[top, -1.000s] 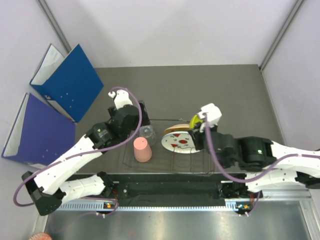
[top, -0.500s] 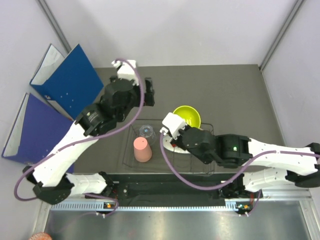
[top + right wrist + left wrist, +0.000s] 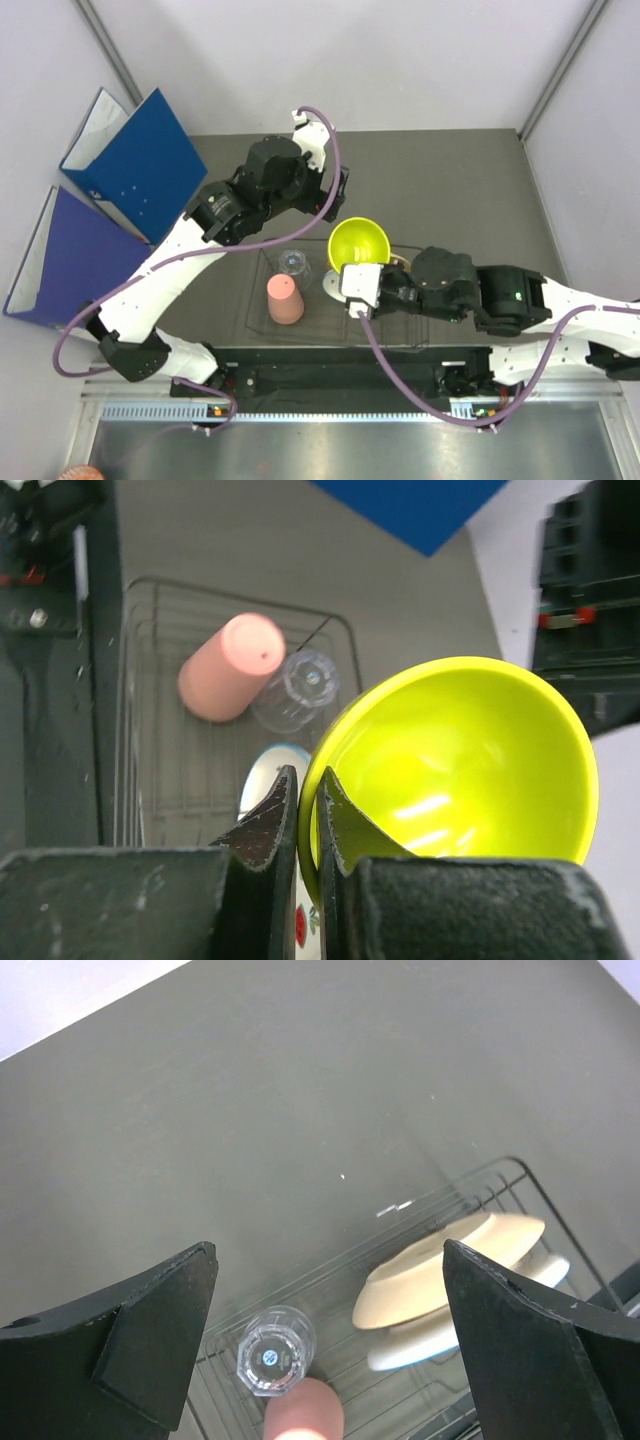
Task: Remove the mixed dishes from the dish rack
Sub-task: Place the bowl at the center of the board.
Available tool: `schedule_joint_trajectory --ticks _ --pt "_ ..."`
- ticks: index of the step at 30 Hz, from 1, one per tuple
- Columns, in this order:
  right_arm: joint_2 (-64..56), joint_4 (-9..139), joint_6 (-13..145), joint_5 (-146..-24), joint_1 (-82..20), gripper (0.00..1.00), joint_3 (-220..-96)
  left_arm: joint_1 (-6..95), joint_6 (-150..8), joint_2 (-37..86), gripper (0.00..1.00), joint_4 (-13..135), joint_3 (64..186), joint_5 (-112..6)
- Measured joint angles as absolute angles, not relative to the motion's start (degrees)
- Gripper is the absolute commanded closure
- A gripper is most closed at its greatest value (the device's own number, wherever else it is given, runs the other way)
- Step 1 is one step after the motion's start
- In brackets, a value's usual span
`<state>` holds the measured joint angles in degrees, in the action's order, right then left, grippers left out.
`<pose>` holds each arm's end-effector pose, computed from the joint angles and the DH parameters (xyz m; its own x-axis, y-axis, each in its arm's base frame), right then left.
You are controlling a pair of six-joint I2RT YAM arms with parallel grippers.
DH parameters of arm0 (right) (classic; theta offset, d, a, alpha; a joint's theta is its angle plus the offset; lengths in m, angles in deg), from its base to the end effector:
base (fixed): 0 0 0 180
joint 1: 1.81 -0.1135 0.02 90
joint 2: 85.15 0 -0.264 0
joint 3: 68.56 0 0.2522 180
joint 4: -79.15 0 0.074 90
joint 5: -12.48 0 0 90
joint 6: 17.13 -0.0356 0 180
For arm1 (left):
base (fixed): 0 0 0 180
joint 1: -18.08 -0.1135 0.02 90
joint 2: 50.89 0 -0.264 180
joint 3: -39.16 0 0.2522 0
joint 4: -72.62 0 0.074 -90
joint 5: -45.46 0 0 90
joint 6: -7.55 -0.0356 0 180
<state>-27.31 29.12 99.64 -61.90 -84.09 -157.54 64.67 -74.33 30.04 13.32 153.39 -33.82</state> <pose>0.0361 0.1947 0.4324 0.3756 -0.4584 -0.8055 -0.8411 0.1964 -0.5040 0.2021 -0.2040 0.4649 -0.3828 0.2027 -0.9013 0.5503 0.8337 -0.0462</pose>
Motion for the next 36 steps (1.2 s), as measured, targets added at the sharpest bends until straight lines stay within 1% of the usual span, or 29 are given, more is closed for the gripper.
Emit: schedule_joint_trajectory --ticks 3,5,8,13,18,27,36 --pt "-26.3 26.6 101.1 -64.6 -84.1 1.0 -157.2 64.5 -75.7 28.7 0.1 13.7 151.8 -35.1" --pt "-25.6 25.6 101.7 -65.9 -84.1 1.0 -156.5 64.3 -76.9 28.1 0.2 13.8 151.8 -35.9" --pt "-24.2 24.3 102.7 -67.7 -83.5 1.0 -155.3 64.3 -78.1 27.9 0.26 13.7 151.9 -36.2" --pt "-22.4 23.7 104.1 -70.5 -79.4 1.0 -154.5 64.3 -78.2 27.8 0.26 12.1 153.2 -37.7" --pt "-22.4 24.2 105.7 -71.4 -77.0 1.0 -154.3 64.3 -77.6 26.6 0.23 9.6 153.1 -40.5" --pt "-20.4 25.6 107.7 -71.4 -75.6 1.0 -154.3 64.3 -75.9 21.7 0.23 7.3 148.2 -47.5" --pt "-18.2 27.5 108.5 -71.5 -74.3 1.0 -154.3 64.3 -75.5 21.0 0.24 7.4 142.7 -51.6"
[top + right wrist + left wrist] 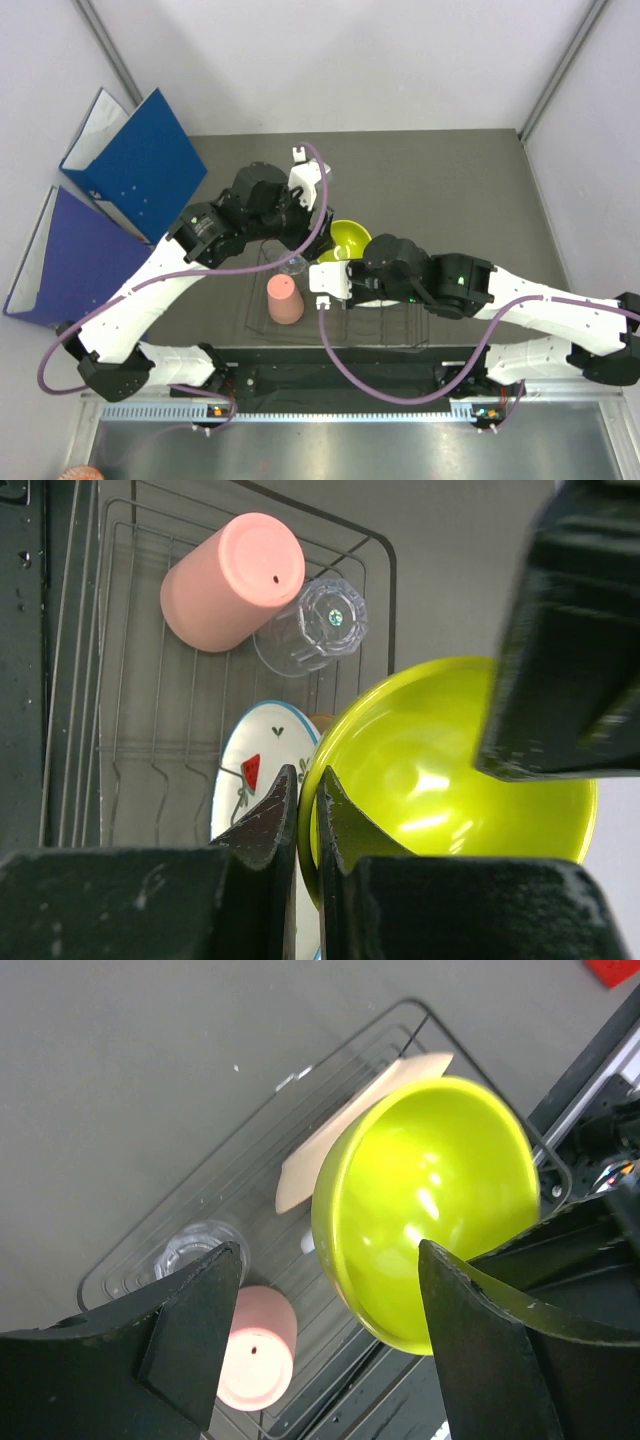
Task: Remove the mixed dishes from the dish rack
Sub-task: Place the bowl at the center of the board.
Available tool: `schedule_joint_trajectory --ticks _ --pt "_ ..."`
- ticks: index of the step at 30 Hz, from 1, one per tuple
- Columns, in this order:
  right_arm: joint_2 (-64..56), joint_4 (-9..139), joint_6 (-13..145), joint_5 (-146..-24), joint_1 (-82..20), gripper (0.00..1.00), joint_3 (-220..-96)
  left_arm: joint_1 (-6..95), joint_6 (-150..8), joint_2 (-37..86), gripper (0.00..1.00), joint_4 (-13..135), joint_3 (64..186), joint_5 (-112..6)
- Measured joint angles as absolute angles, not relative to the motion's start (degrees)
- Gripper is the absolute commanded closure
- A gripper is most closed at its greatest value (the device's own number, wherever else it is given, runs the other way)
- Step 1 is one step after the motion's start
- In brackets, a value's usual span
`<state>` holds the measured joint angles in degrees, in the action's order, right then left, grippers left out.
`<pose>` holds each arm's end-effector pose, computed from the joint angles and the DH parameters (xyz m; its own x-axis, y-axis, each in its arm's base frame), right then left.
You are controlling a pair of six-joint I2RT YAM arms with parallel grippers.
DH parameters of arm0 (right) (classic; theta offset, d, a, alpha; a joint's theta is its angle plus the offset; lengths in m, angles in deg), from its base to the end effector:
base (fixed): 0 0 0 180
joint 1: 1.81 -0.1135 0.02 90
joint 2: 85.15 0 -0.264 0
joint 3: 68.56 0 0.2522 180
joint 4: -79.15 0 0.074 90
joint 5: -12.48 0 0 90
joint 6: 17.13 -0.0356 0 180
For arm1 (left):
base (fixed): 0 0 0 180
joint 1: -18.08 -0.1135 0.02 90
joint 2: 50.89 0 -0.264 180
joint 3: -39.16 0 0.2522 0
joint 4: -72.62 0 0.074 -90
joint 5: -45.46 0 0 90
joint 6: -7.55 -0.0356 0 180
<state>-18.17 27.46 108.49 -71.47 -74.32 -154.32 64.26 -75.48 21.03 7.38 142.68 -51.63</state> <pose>0.0779 0.2348 0.3782 0.4042 -0.6445 -0.6491 -0.8445 0.0097 -0.5355 0.1657 -0.1790 0.4360 -0.4763 0.3224 -0.8181 0.7348 0.6569 -0.1689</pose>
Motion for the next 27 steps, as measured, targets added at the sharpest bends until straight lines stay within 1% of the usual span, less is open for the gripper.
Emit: schedule_joint_trajectory --ticks 2,5,6,8,9,10,12,13,18,20,23,25,27 --pt "-18.2 27.9 108.6 -71.6 -74.3 1.0 -154.4 64.3 -75.5 20.9 0.25 7.4 141.3 -51.6" --pt "-18.2 28.1 108.7 -71.7 -74.2 1.0 -154.4 64.3 -75.4 20.9 0.35 7.4 139.7 -51.6" --pt "-18.2 28.1 108.7 -71.8 -74.1 1.0 -154.4 64.3 -75.4 20.9 0.45 7.4 139.4 -51.6" --pt "-18.2 28.1 108.7 -72.0 -74.0 1.0 -154.4 64.3 -75.0 20.9 0.54 7.6 139.1 -51.7" --pt "-18.2 28.2 108.7 -72.3 -74.0 1.0 -154.4 64.3 -75.0 20.9 0.61 8.0 139.0 -51.8" --pt "-18.2 28.2 108.7 -72.3 -74.0 1.0 -154.4 64.3 -74.9 20.9 0.71 8.3 139.0 -52.1" --pt "-18.2 28.5 108.7 -72.5 -74.0 1.0 -154.4 64.6 -74.7 20.9 0.83 9.0 139.0 -52.6" --pt "-18.2 28.7 108.7 -72.3 -74.0 1.0 -154.4 64.5 -74.3 20.9 1.0 9.5 139.0 -52.3" --pt "-18.2 30.5 108.7 -71.6 -74.0 1.0 -154.3 64.3 -70.6 23.0 1.0 12.2 139.0 -50.1" --pt "-18.2 30.2 108.5 -71.2 -74.0 0.94 -154.2 64.3 -70.5 23.7 1.0 12.3 139.0 -50.1" --pt "-18.5 30.6 108.1 -70.8 -74.0 0.9 -153.8 64.3 -70.5 23.8 1.0 12.4 139.0 -50.1" --pt "-18.9 31.5 107.7 -70.5 -74.0 0.9 -153.1 64.3 -70.5 23.8 1.0 12.6 139.0 -50.1" --pt "-19.5 32.2 107.5 -70.5 -74.0 0.81 -152.4 64.3 -70.5 24.0 1.0 12.8 139.0 -50.4"
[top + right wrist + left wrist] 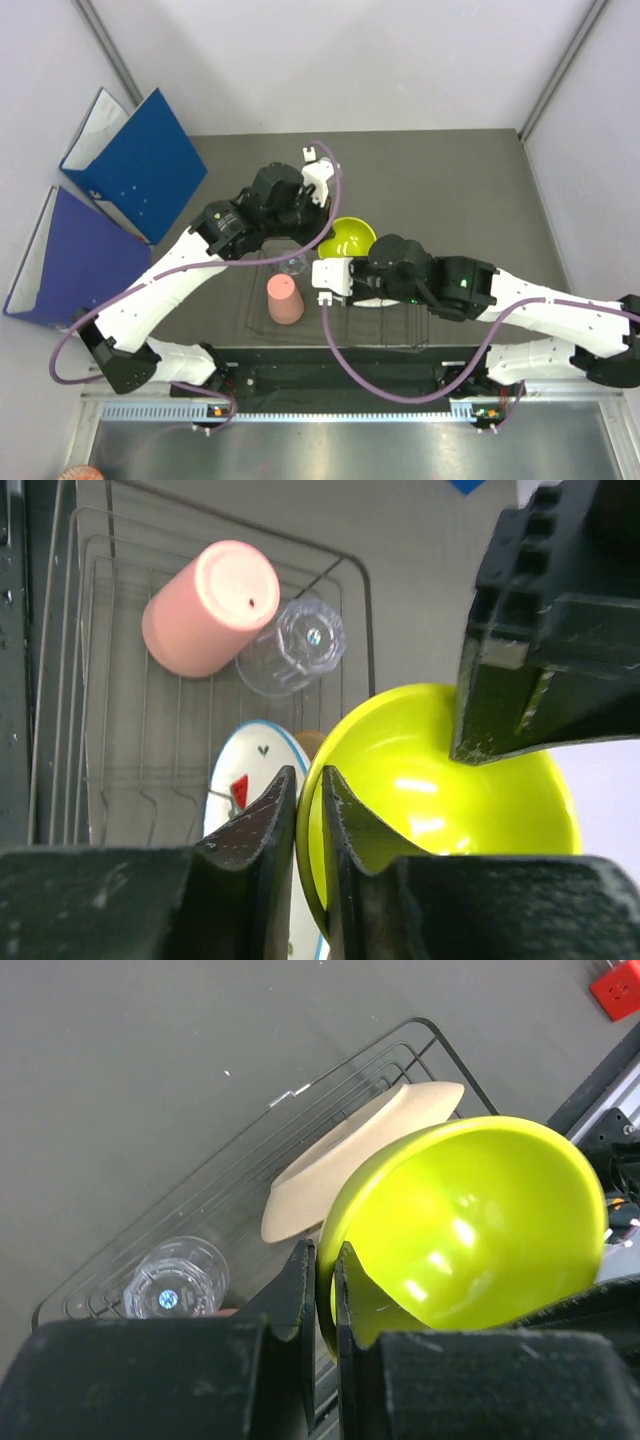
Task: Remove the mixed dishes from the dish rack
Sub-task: Place the bowl at the center of the board.
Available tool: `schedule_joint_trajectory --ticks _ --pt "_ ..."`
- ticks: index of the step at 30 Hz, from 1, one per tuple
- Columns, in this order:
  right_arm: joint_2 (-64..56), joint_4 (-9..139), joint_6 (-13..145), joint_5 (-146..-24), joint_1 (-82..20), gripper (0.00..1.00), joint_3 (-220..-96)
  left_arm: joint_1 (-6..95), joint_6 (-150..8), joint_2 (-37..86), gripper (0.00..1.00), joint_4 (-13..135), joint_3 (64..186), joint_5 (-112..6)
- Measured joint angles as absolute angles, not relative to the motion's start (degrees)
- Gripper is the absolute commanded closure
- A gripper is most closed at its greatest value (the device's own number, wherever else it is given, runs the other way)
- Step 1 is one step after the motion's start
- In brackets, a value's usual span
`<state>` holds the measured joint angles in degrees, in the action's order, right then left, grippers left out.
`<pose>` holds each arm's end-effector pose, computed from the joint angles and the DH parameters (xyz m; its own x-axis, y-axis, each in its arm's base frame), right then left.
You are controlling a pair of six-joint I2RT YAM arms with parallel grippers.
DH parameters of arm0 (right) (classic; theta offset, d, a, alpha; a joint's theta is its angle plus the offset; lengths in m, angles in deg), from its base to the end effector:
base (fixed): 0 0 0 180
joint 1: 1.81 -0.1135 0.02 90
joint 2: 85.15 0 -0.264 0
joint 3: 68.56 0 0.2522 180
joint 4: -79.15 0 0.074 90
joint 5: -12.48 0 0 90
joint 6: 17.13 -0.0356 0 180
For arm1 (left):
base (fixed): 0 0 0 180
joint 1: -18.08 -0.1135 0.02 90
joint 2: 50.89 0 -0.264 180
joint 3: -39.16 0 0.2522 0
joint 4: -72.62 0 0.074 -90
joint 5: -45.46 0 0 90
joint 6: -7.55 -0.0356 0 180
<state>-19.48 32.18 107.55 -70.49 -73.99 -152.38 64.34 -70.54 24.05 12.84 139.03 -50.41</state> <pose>0.0796 0.2335 0.3799 0.3976 -0.6083 -0.6869 -0.8340 0.0726 -0.5470 0.1840 -0.1975 0.4122 -0.5469 0.2745 -0.7909 0.6785 0.6988 -0.2265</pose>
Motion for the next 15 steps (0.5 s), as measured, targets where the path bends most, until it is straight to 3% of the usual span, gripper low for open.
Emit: schedule_joint_trajectory --ticks 1,2,4,6,8,11,15 --pt "-19.9 32.4 107.4 -70.5 -74.0 0.75 -152.0 64.4 -70.6 24.3 1.0 13.0 139.0 -50.6" --pt "-20.2 33.1 107.2 -70.5 -74.0 0.58 -151.6 64.4 -71.0 24.5 1.0 13.2 139.0 -50.7" --pt "-21.4 33.9 106.7 -70.1 -74.0 0.39 -151.3 64.3 -71.9 24.7 1.0 13.1 139.0 -51.2" --pt "-22.8 34.6 106.2 -68.9 -74.0 0.34 -151.0 64.3 -72.7 24.7 1.0 13.0 139.0 -51.2" --pt "-23.9 35.5 105.8 -67.8 -74.0 0.18 -151.0 64.3 -73.1 24.7 1.0 13.0 139.0 -51.1" --pt "-24.8 36.9 105.2 -66.6 -74.0 0.01 -151.0 64.3 -73.2 24.7 1.0 13.0 139.0 -50.5" --pt "-25.1 37.3 103.6 -64.3 -74.0 0.0 -151.4 64.3 -73.0 24.8 1.0 13.0 139.3 -48.3"
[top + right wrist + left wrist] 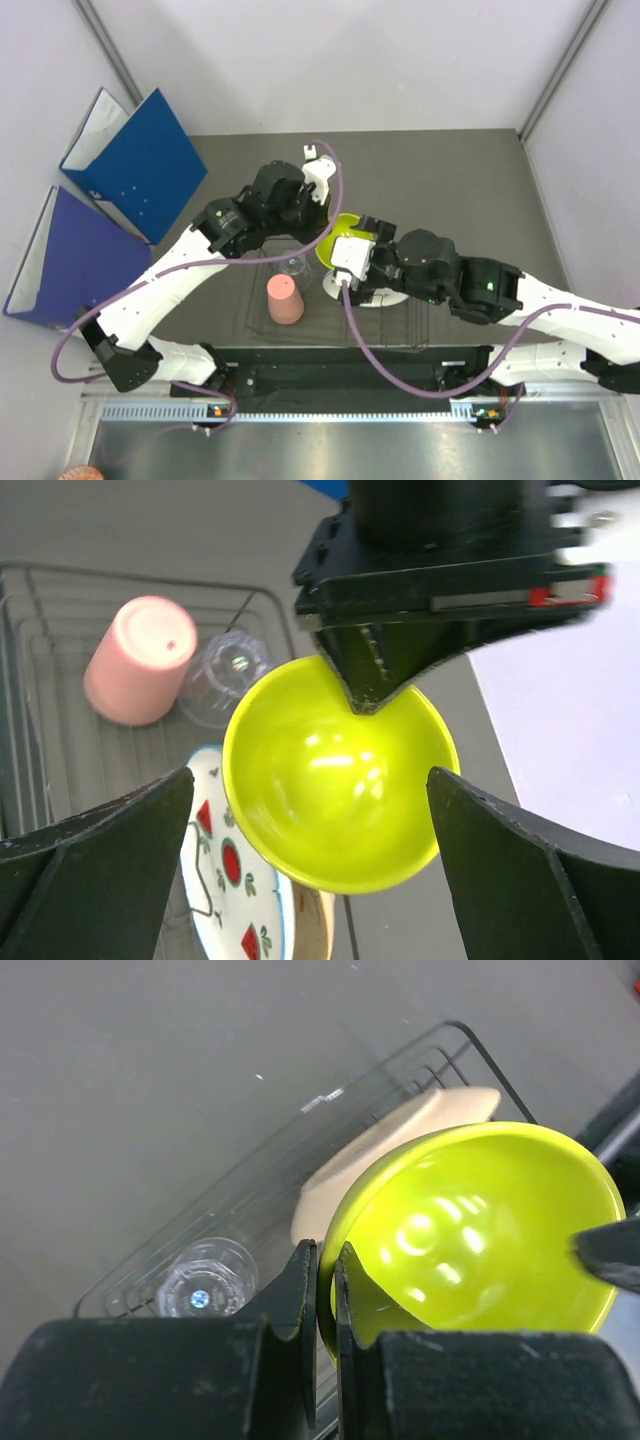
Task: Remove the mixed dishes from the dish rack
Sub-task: Place the bowl at the center of the board.
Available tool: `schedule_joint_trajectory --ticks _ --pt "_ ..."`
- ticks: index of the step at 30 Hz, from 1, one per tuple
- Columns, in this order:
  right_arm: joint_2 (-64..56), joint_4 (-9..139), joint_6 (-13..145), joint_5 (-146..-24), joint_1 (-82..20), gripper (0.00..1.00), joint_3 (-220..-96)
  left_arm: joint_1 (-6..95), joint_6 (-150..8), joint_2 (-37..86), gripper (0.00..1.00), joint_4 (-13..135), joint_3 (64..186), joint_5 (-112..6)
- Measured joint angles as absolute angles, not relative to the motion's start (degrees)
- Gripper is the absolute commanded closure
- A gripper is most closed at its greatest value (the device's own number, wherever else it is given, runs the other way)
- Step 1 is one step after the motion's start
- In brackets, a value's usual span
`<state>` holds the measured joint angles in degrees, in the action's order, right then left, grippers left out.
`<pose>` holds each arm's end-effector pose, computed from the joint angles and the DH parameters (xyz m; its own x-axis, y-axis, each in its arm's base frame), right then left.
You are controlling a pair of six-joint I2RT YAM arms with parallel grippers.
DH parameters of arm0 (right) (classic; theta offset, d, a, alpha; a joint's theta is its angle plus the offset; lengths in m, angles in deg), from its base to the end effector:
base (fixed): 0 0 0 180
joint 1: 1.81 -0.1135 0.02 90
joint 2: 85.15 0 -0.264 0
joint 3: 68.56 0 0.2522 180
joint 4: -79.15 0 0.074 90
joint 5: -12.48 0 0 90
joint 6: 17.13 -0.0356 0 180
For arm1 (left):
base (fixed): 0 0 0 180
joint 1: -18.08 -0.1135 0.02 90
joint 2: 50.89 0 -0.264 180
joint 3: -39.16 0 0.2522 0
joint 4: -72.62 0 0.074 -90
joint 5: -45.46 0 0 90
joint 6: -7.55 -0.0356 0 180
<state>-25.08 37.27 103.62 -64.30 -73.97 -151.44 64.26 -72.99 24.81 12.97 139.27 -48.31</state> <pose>0.0762 0.2102 0.4046 0.3539 -0.5250 -0.7740 -0.7907 0.2741 -0.5474 0.1880 -0.1992 0.4104 -0.5185 0.3035 -0.7994 0.6812 0.7117 -0.1717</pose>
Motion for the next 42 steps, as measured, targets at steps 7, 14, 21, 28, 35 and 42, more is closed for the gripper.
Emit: schedule_joint_trajectory --ticks 7,14,21,28,35,42 --pt "-26.1 43.9 94.8 -52.3 -74.0 0.0 -158.2 57.7 -68.0 30.3 1.0 14.7 147.4 -45.5" --pt "-33.4 54.6 80.1 -36.6 -73.9 0.0 -156.9 35.6 -56.6 46.8 1.0 20.5 157.3 -42.1" --pt "-40.7 57.7 68.9 -30.6 -73.9 0.0 -144.2 26.4 -51.7 68.0 1.0 21.4 166.2 -33.6" --pt "-41.1 57.2 65.2 -29.7 -73.9 0.0 -136.7 24.1 -50.6 77.8 1.0 22.3 170.4 -31.5" --pt "-40.6 59.1 63.1 -29.9 -73.7 0.01 -134.3 19.7 -49.1 83.7 1.0 23.1 175.4 -30.8" --pt "-38.9 59.6 61.0 -30.7 -73.2 0.0 -132.8 18.4 -49.0 86.9 1.0 22.9 175.4 -30.1"
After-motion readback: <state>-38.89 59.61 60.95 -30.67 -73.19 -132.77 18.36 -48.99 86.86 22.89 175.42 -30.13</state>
